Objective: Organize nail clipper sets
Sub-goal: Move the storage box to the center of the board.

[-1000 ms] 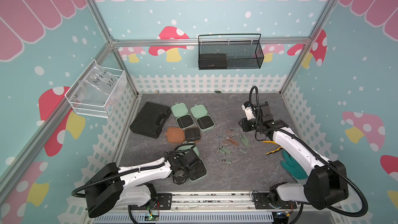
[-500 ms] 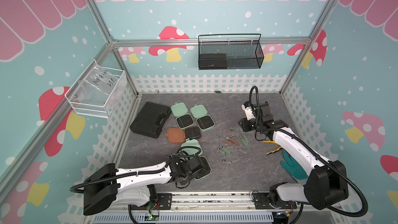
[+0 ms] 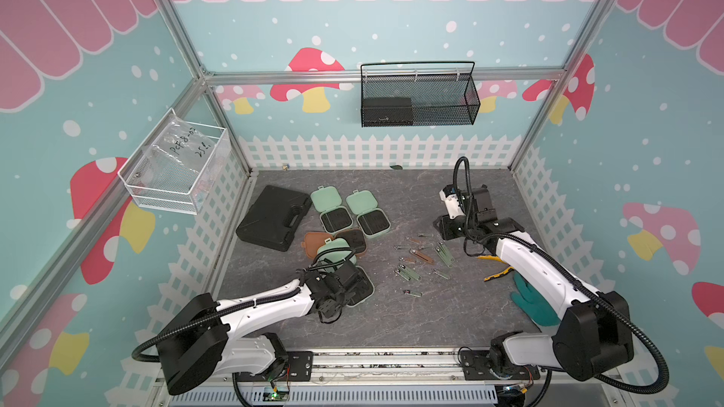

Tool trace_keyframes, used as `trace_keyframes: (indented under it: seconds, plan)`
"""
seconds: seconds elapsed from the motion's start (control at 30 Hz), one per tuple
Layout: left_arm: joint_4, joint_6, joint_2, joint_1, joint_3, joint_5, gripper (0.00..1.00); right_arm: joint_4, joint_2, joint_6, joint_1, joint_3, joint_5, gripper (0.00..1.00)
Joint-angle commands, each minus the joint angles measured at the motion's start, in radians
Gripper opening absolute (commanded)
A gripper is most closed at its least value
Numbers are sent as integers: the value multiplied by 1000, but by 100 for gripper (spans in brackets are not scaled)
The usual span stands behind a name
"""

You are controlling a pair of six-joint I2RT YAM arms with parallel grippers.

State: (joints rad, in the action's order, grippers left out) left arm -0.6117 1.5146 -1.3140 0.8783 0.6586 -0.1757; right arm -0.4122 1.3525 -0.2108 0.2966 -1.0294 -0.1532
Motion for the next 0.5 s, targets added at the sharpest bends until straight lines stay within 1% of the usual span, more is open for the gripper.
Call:
trace_keyframes:
  seconds: [0.0, 0.1, 0.17, 0.23, 0.33, 0.4, 0.43, 0.47]
  plan:
    - [55, -64, -69, -7, 53, 46, 10, -11, 11, 16, 10, 6, 4, 36]
    - [66, -66, -119, -7, 62, 76, 9, -14, 14, 17, 10, 3, 6, 36]
    - [67, -57, -126, -7, 57, 85, 10, -16, 16, 17, 10, 3, 6, 37]
    - [67, -48, -119, -7, 49, 87, 16, -16, 20, 17, 10, 2, 6, 37]
    - [59, -37, -94, -7, 37, 84, 34, -17, 23, 17, 10, 0, 4, 37]
    - [50, -32, -77, -7, 31, 79, 51, -18, 25, 19, 10, -1, 3, 38]
    - [49, -32, -72, -7, 31, 76, 57, -19, 26, 19, 10, -1, 3, 38]
    - [46, -34, -68, -7, 32, 72, 65, -19, 27, 18, 10, -1, 3, 39]
